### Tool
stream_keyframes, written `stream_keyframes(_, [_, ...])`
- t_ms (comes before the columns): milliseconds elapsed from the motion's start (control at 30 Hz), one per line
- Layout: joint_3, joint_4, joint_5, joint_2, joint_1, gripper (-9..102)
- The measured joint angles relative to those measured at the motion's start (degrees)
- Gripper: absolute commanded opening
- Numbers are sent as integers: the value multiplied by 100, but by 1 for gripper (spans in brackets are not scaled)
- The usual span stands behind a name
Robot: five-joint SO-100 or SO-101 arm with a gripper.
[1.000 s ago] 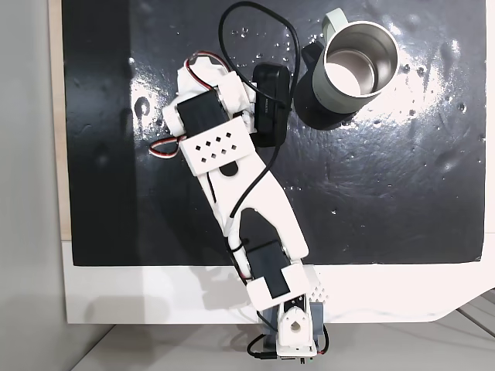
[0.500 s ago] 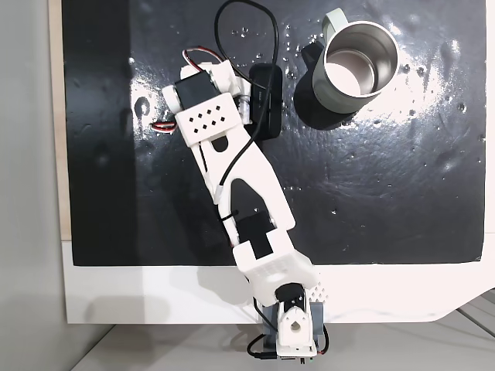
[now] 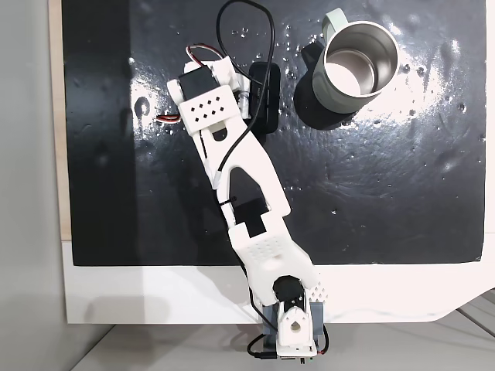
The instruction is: Grasp a pengrip and put it in the cup.
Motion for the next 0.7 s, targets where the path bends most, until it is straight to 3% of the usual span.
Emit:
stream_keyframes(167, [0, -123, 0, -167, 9, 20])
stream_keyframes(467, [-9, -255, 0, -237, 79, 0])
stream_keyframes(700, [-9, -281, 0, -237, 105, 0])
